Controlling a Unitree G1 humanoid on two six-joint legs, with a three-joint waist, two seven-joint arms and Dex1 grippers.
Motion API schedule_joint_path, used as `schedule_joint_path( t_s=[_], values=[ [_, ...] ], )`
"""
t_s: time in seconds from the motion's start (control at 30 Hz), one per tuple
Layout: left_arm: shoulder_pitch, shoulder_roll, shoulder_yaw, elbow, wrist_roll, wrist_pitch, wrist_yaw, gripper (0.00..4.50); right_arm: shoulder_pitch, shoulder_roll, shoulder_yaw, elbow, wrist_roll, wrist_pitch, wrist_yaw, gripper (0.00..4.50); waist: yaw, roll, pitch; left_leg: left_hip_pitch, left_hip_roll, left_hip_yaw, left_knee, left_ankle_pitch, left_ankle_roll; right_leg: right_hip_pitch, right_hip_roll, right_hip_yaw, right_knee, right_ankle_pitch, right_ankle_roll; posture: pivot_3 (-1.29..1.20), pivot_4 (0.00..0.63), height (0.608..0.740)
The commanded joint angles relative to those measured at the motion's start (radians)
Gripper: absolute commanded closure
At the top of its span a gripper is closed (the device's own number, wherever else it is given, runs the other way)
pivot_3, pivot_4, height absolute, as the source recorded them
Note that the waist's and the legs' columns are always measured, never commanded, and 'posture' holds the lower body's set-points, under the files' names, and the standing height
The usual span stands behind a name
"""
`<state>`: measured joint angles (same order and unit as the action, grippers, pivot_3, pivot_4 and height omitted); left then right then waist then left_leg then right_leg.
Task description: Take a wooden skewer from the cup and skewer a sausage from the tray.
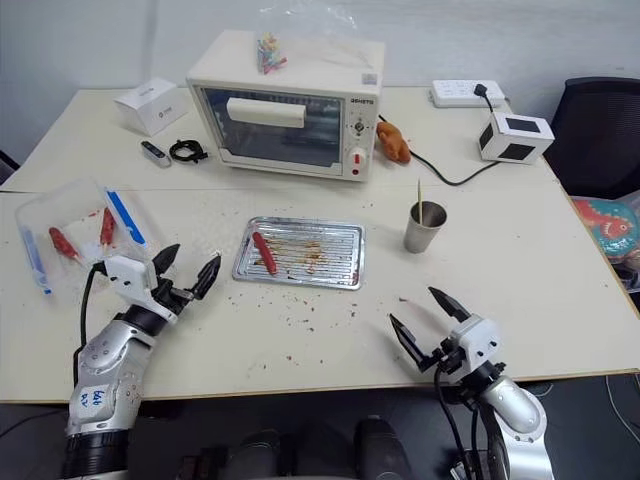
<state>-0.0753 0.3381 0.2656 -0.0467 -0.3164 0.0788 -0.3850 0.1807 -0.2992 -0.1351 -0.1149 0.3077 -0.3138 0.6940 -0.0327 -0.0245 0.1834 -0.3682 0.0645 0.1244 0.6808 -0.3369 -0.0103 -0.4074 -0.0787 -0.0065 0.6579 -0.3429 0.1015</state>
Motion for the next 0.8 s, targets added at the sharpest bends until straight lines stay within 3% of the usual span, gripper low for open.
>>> schedule_joint_path(
  t_s=[0.03, 0.1, 0.23, 0.37, 0.47, 0.67, 0.8],
  values=[
    [0.008, 0.031, 0.005, -0.042, 0.004, 0.026, -0.006, 0.04, -0.004, 0.007, -0.011, -0.029, 0.014, -0.034, -0.02, 0.0, 0.004, 0.0, 0.0, 0.0, 0.0, 0.0, 0.0, 0.0, 0.0, 0.0, 0.0, 0.0, 0.0, 0.0, 0.0, 0.0, 0.15, 0.74],
    [0.004, 0.04, 0.018, -0.063, -0.033, 0.039, -0.03, 0.04, -0.014, -0.007, -0.024, -0.024, 0.027, -0.038, -0.018, 0.0, 0.006, 0.0, 0.0, -0.001, 0.0, 0.0, 0.0, 0.0, 0.0, 0.0, 0.0, 0.0, 0.0, 0.0, 0.0, 0.0, 0.15, 0.74],
    [0.007, 0.122, 0.089, -0.163, -0.301, 0.167, -0.234, 0.04, -0.04, -0.089, -0.084, -0.038, 0.091, -0.006, 0.026, 0.0, 0.006, 0.0, 0.0, -0.001, -0.001, -0.001, 0.001, 0.0, 0.0, 0.0, -0.001, -0.001, 0.0, 0.0, 0.0, 0.0, 0.15, 0.74],
    [-0.002, 0.326, 0.097, -0.166, -0.33, 0.226, -0.437, 0.04, -0.072, -0.211, -0.164, -0.049, 0.205, 0.075, 0.094, 0.0, 0.005, 0.0, 0.0, -0.001, 0.0, -0.001, 0.001, 0.0, 0.0, 0.0, -0.001, 0.0, 0.0, 0.0, -0.001, 0.0, 0.15, 0.74],
    [-0.036, 0.404, 0.126, -0.117, -0.371, 0.245, -0.526, 0.04, -0.108, -0.318, -0.215, -0.037, 0.306, 0.188, 0.167, 0.0, 0.005, 0.001, 0.0, -0.001, -0.001, 0.0, 0.0, 0.0, 0.0, 0.0, 0.001, 0.0, 0.0, 0.0, -0.001, 0.0, 0.15, 0.74],
    [-0.075, 0.445, 0.114, -0.081, -0.38, 0.277, -0.609, 0.04, -0.293, -0.465, -0.225, 0.088, 0.364, 0.349, 0.278, 0.0, 0.002, 0.001, 0.0, -0.001, 0.0, 0.0, 0.0, 0.0, 0.0, 0.0, 0.001, 0.0, 0.0, 0.0, -0.001, 0.0, 0.15, 0.74],
    [-0.082, 0.415, 0.106, -0.104, -0.393, 0.298, -0.602, 0.04, -0.544, -0.556, -0.102, 0.225, 0.316, 0.548, 0.351, 0.0, 0.0, 0.002, 0.001, -0.001, 0.0, 0.0, 0.001, 0.0, 0.0, -0.001, 0.001, 0.0, 0.0, 0.0, -0.001, 0.0, 0.15, 0.74]
  ],
)
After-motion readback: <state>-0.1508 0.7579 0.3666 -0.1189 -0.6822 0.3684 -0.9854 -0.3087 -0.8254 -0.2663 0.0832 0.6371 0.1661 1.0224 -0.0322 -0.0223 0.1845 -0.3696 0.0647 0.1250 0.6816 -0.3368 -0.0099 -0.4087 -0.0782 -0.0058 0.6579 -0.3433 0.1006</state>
